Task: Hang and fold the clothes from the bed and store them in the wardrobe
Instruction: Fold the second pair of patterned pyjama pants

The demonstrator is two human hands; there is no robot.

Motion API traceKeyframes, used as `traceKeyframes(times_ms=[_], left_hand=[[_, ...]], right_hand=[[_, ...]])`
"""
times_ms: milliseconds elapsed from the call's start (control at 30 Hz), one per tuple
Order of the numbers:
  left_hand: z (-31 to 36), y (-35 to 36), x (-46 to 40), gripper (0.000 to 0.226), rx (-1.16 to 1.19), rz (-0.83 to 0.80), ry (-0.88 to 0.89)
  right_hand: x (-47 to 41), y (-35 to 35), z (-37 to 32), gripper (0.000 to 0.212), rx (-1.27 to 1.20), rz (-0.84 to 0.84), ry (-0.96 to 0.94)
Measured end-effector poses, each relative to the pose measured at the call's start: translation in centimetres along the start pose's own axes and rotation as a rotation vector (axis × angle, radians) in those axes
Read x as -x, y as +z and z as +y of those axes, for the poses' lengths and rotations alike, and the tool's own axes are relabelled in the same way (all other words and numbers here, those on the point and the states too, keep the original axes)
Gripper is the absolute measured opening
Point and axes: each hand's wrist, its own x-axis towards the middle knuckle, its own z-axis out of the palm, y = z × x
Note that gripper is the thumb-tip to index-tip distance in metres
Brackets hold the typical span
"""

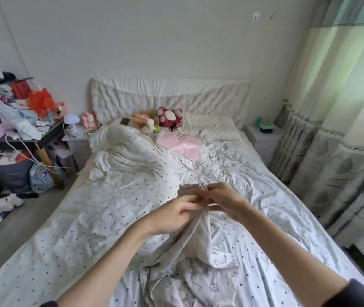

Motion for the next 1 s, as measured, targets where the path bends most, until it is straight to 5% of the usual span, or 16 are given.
traceKeyframes(times_ms=[133, 167, 233, 300, 400, 467, 567, 667, 833, 1000], left_hand=[[-1.4, -2.7, 1.0, 0.024, 0.196, 0.383, -0.164], [-1.7, -3.6, 1.0, 0.035, 0.194, 0.431, -0.194], [-2.0, -4.8, 0.8, 0.085, 0.232, 0.299, -0.232], [-1.1, -4.9, 0.3, 0.103, 0.287, 0.122, -0.222], [0.1, -4.3, -0.7, 0.063, 0.381, 0.079, -0.143], [0.9, -4.9, -1.1, 0.031, 0.426, 0.185, -0.076], [2.9, -7.1, -2.0, 0.036, 0.416, 0.276, 0.017], [6.4, -9.9, -4.1, 0.023, 0.239, 0.340, 0.053], [12.2, -15.1, -7.7, 0.021, 0.035, 0.353, 0.116], [15.1, -18.2, -9.8, 0.022, -0.054, 0.444, 0.233]], right_hand=[[1.2, -2.7, -0.9, 0.020, 0.052, -0.103, -0.094], [1.6, -3.4, -1.4, 0.018, 0.056, -0.157, -0.114], [2.2, -4.3, -2.7, 0.016, 0.031, -0.268, -0.146], [2.7, -4.8, -4.6, 0.016, -0.050, -0.342, -0.164], [3.5, -5.6, -7.2, 0.014, -0.148, -0.369, -0.205], [4.0, -6.4, -8.7, 0.015, -0.006, -0.257, -0.258], [3.7, -7.8, -10.0, 0.019, 0.465, 0.094, -0.332], [2.5, -8.6, -11.8, 0.013, 0.605, 0.354, -0.362], [1.1, -11.0, -16.9, 0.022, 0.409, 0.564, -0.345], [0.8, -12.4, -19.9, 0.015, 0.011, 0.433, -0.328]])
